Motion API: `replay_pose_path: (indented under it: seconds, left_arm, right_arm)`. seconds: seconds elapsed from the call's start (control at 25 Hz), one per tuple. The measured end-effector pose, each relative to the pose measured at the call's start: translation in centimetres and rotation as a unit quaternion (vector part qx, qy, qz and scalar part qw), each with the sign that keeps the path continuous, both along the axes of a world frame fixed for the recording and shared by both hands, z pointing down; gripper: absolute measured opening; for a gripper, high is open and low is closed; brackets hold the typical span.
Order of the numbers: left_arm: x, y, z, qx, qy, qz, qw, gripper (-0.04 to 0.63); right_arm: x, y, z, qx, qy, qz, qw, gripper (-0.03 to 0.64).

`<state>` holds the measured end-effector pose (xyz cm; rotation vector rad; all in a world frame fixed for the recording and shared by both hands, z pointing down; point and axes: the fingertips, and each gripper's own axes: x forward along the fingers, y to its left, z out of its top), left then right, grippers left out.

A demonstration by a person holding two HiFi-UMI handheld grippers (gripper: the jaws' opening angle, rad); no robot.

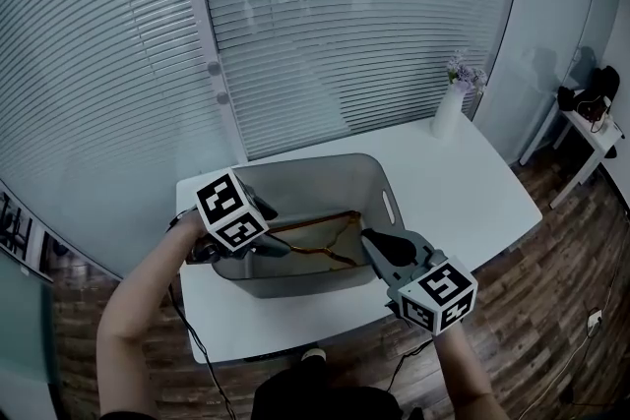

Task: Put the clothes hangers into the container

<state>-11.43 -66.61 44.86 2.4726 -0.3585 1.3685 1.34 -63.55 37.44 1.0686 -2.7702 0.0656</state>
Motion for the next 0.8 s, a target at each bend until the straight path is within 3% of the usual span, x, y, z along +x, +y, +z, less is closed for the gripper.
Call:
replay_pose_path:
  seconds: [0.16, 0.28, 0.44, 0.64, 0.8]
  left_arm:
    - [0.7, 0.2, -4.2, 0.002, 0.117, -0.040, 0.9924, 0.321]
    - [0.7, 0.3, -7.7, 0.037, 0.179, -0.047, 0.9820, 0.321]
    - [-0.2, 1.3, -11.1, 0.086, 0.237, -0.066, 0.9655, 0.321]
    - [-2.0, 3.0, -13.1, 0.138, 0.275, -0.100, 0.9462, 0.321]
    - [-3.4, 4.4, -14.3, 0.156, 0.322, -0.140, 0.9235, 0.320]
  right_arm:
    - [-0.3, 0.2, -0.1, -0.002, -0.003, -0.002, 1.000, 0.028]
    - [-0.5, 0.4, -0.3, 0.001, -0.007, -0.002, 1.000, 0.028]
    - [-0.5, 0.9, -0.8, 0.005, -0.018, 0.000, 1.000, 0.028]
    - [-0.8, 1.6, -1.5, 0.012, -0.028, 0.002, 1.000, 0.028]
    - [-1.0, 2.2, -2.2, 0.016, -0.034, 0.002, 0.999, 0.028]
